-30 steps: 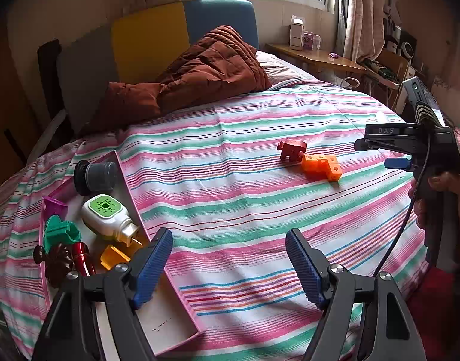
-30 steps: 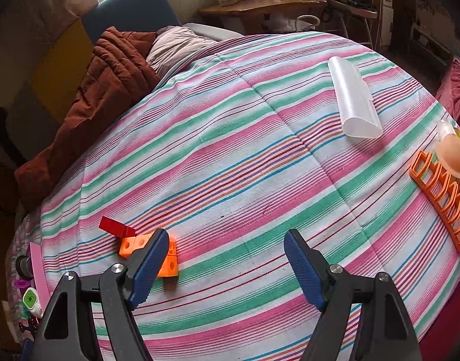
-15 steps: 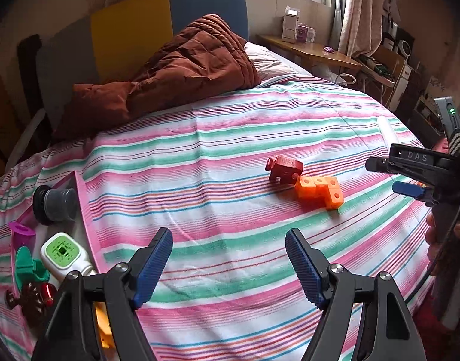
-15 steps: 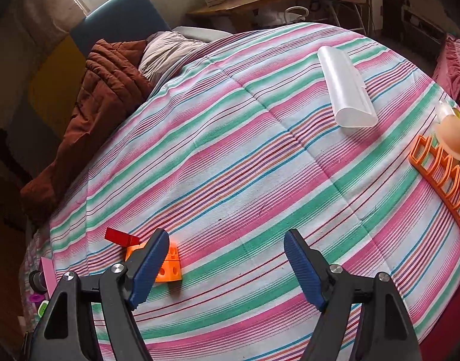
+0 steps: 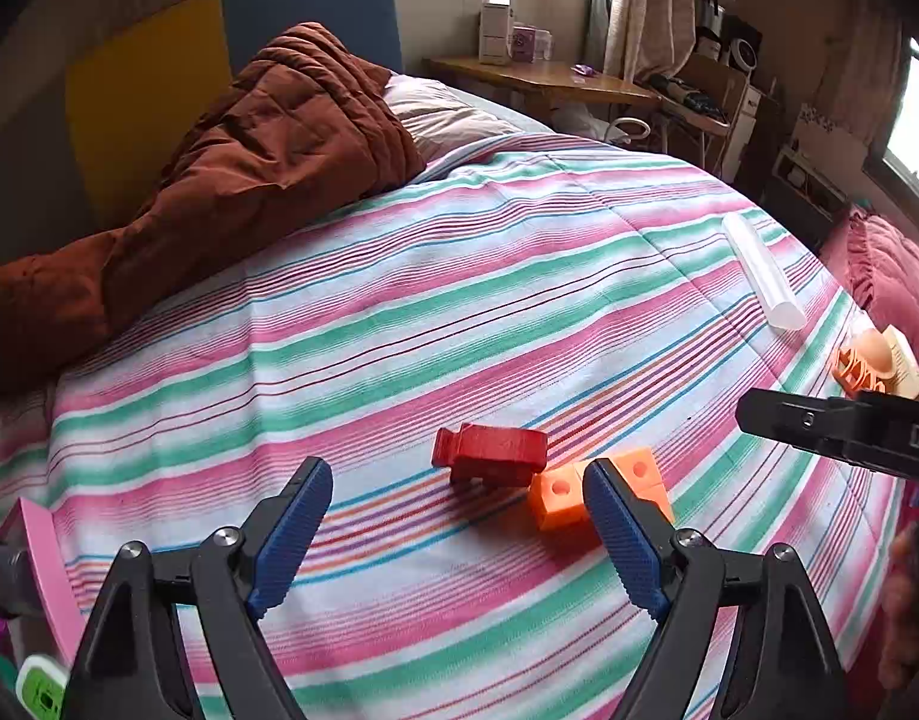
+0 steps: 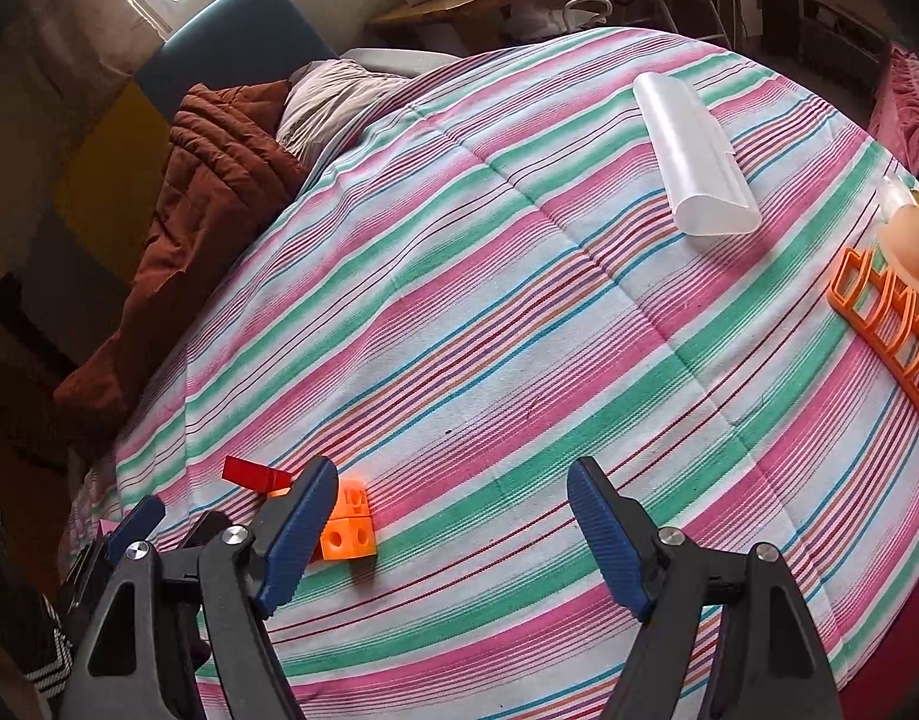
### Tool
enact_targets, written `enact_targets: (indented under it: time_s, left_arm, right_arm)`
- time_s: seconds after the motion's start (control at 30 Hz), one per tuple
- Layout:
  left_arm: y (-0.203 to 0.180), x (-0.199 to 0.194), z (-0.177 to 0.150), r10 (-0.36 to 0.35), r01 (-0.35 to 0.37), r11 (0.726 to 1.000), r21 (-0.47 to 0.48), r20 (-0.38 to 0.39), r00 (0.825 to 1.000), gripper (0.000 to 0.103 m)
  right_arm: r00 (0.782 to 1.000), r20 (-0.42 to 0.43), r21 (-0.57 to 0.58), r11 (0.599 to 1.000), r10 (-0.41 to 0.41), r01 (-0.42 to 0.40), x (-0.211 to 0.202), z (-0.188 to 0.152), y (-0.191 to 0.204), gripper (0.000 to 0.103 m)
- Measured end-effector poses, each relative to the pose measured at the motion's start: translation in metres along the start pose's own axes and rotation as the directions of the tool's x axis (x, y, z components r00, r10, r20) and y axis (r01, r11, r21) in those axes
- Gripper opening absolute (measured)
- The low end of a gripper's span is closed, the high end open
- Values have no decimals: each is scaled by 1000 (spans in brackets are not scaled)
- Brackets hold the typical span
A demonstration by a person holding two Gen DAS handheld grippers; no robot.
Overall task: Organize rigid objects
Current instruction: 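Grasp the red block with the left gripper, then lift the red block with the left gripper while the right gripper grasps the orange cubes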
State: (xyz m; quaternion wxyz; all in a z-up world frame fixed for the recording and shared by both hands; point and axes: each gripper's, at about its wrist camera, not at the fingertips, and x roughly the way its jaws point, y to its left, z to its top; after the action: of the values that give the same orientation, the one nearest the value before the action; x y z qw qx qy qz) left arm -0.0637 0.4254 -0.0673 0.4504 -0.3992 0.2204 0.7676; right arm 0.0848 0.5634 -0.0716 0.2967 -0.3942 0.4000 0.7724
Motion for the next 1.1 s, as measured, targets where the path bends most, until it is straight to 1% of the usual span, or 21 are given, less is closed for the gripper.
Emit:
enact_targets:
  time_s: [0.17,0.2,0.23,0.27,0.3,0.33,0.4,0.47,0.57,0.63,0.8,0.93,1.1]
  left_arm:
    - [3,31,11,-35,34,999,-11,-31,999,85]
    - [4,37,12,-53,53,998,-21,-39,998,80]
    - [5,41,12,-72,71,997,-34,-50,996,61]
    - [6,48,12,-104,100,994,-50,-71,992,50]
    - [7,51,10,-114,110,992,-59,-78,990,48]
    - [6,49,9,-113,111,993,-51,-53,992,48]
    - [4,45,3,-113,112,993,-29,-40,993,48]
    - [4,41,-3,-96,95,995,-24,-30,995,48]
    - [9,34,-12,-64,62,997,-49,-33,997,48]
    - [13,27,-20,-31,28,997,-66,-37,999,48]
    - [22,3,-52,23,-27,993,-113,-37,999,48]
    - [17,-22,-76,41,-42,993,-107,-20,999,48]
    - [3,-50,-105,36,-36,995,-90,-3,999,48]
  right_arm:
    - [1000,1,-6,1000,1,-1,1,1,1,81]
    - [1000,1,-5,1000,-1,1,1,1,1,81]
    - [1000,0,-7,1000,-7,7,2,1,1,81]
    - [1000,-3,-9,1000,-11,11,3,1,0,81]
    - [1000,-6,-11,1000,-12,12,4,1,0,81]
    - [1000,-8,-10,1000,-12,12,5,1,0,81]
    - [1000,-7,-14,1000,-12,12,5,1,0,81]
    - [1000,-1,-18,1000,-13,13,4,2,2,81]
    - [1000,-2,-28,1000,-14,14,4,1,3,81]
    - [1000,-8,-36,999,-17,17,6,0,4,81]
    - [1000,-20,-60,998,-9,8,8,-1,7,81]
    - [1000,-26,-90,996,-16,13,11,-4,12,81]
    - [999,-13,-123,992,-34,32,12,-6,17,81]
